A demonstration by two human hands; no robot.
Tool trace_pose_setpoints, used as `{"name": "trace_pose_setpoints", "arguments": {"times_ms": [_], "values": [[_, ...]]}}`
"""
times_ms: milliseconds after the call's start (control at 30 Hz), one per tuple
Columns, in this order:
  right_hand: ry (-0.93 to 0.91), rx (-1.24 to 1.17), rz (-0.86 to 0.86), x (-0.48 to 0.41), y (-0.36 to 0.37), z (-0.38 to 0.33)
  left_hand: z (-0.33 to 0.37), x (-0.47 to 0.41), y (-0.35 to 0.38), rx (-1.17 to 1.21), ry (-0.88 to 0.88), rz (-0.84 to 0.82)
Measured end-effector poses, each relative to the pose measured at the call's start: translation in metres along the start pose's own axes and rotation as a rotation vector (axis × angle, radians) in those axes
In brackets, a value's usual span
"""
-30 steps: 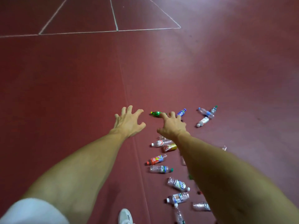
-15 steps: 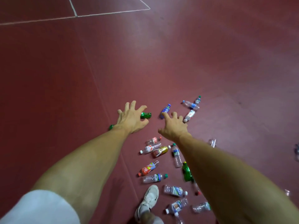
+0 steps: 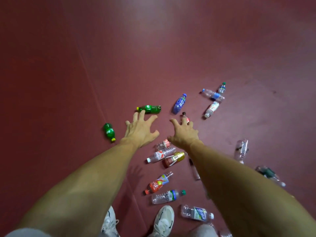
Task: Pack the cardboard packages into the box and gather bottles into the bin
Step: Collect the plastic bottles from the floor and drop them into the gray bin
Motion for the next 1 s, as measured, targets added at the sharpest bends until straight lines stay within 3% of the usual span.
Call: {"name": "trace_pose_setpoints", "arguments": {"times_ms": [300,467,700,833,1000], "values": [[0.145,-0.056,-0.020,-0.109,0.247,0.087,-0.039,-0.097,0.266,0.009,0.101,-0.128],[0.202,-0.105,0.009,-0.143,0.353,0.133,-0.040,-0.132,0.370,-0.062,0.188,-0.187],[0.181,-0.158,0.030,-0.165,0.421,0.156,-0.039,-0.160,0.454,-0.053,0.239,-0.251],[0.265,-0.406,0.001,-0.157,0.454,0.168,-0.038,-0.172,0.472,-0.070,0.241,-0.304],[0.254,-0.464,0.059,-0.166,0.449,0.166,-0.041,-0.175,0.477,-0.179,0.279,-0.271]]}}
Point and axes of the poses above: each hand's wrist, its own x-axis away from the middle knuckle, its own y-axis out of the palm, z = x × y, the point moved 8 cm from there along -x, towards the middle knuckle, and after that the axes turned 1 degree about -z, right-handed, at the moved point
